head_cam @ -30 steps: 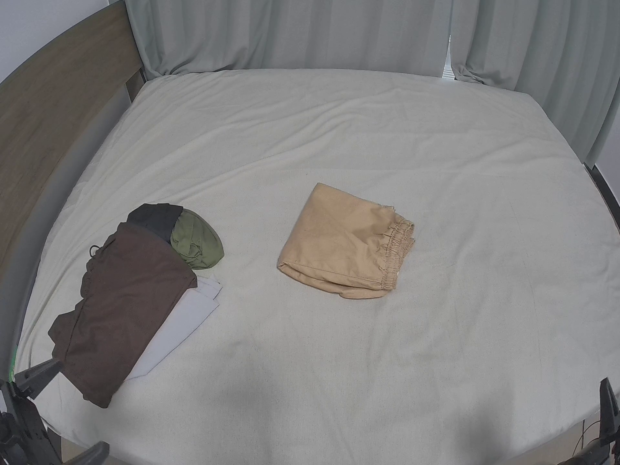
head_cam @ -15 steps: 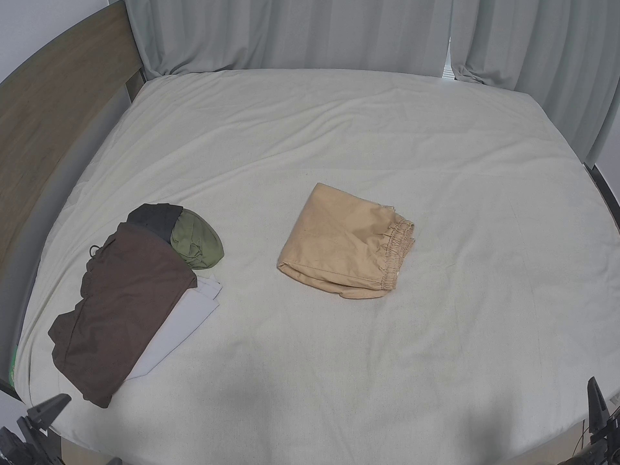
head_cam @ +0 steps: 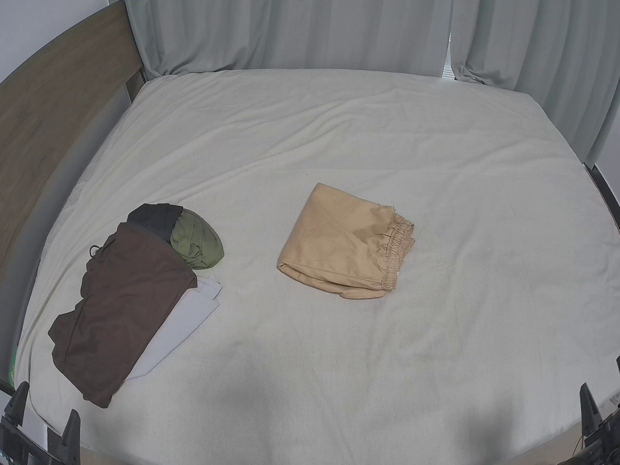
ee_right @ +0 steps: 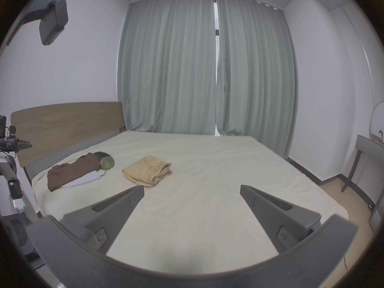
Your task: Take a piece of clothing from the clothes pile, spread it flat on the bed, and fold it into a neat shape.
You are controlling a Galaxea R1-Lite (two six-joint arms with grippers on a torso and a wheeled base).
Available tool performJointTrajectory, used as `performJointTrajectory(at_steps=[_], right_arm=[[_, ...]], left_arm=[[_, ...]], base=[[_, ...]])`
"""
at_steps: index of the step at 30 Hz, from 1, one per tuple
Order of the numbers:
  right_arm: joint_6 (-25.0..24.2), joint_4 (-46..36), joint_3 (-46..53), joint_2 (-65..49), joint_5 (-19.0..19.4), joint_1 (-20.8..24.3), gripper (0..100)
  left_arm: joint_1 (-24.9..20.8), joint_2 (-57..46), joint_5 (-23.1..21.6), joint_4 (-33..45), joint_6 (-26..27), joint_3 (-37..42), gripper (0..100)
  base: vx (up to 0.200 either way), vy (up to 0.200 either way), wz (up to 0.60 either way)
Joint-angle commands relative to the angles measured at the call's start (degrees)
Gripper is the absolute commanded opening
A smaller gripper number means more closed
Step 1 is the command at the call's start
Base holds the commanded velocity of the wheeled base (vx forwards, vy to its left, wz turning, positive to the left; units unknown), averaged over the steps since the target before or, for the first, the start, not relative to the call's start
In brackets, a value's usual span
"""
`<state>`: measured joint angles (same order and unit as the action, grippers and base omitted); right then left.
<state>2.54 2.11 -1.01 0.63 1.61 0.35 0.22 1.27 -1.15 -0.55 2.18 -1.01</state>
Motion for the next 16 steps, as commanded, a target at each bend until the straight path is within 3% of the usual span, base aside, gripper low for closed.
performJointTrajectory(at_steps=[1,16], right_arm=[[-1.8,-3.5,0.4,-0.5,0.7,0.3,100],[-2.6,-2.3,0.9,-0.6,-0.4,0.1,100]], left_arm=[[0.0,-1.0,0.1,0.3,0.2,1.0,100],[0.0,-1.1,0.5,0.4,-2.3,1.0,100]], base=[[0.000,0.000,0.00],[0.000,0.000,0.00]])
